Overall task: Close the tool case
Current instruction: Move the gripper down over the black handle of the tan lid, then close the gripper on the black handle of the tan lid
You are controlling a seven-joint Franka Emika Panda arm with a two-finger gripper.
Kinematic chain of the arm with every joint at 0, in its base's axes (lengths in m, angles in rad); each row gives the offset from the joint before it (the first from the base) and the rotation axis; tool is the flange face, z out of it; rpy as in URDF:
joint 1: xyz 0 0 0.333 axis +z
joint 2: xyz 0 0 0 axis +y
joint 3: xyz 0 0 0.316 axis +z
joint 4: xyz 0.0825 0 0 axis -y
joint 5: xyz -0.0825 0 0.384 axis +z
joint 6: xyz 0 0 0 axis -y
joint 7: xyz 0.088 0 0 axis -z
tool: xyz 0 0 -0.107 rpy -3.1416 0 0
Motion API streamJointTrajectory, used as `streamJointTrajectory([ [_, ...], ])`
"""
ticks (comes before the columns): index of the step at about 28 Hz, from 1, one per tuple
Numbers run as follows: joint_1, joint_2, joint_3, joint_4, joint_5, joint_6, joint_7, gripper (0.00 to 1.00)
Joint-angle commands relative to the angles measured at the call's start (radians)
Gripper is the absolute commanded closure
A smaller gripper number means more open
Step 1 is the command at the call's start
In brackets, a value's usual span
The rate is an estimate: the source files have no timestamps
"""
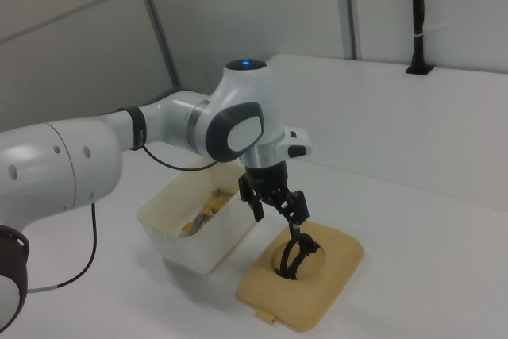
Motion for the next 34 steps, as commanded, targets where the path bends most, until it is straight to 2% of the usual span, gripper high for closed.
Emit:
streamJointTrajectory([
  [1,-0.013,0.004,0.005,-0.047,-0.024,0.061,0.017,0.0],
  [13,-0.017,0.046,0.005,-0.039,-0.038,0.079,0.021,0.0],
  [16,-0.017,0.054,0.005,-0.036,-0.041,0.079,0.021,0.05],
  [18,-0.017,0.055,0.005,-0.034,-0.048,0.079,0.023,0.14],
  [19,-0.017,0.055,0.005,-0.034,-0.052,0.079,0.023,0.28],
  [21,-0.017,0.055,0.005,-0.034,-0.052,0.079,0.023,0.44],
  [24,-0.017,0.057,0.005,-0.034,-0.052,0.079,0.023,0.62],
  [25,-0.017,0.057,0.005,-0.034,-0.052,0.079,0.024,0.74],
  [29,-0.017,0.061,0.005,-0.033,-0.052,0.079,0.038,0.97],
  [30,-0.017,0.063,0.005,-0.033,-0.053,0.079,0.052,1.0],
  [34,-0.017,0.061,0.005,-0.031,-0.064,0.079,0.083,1.0],
])
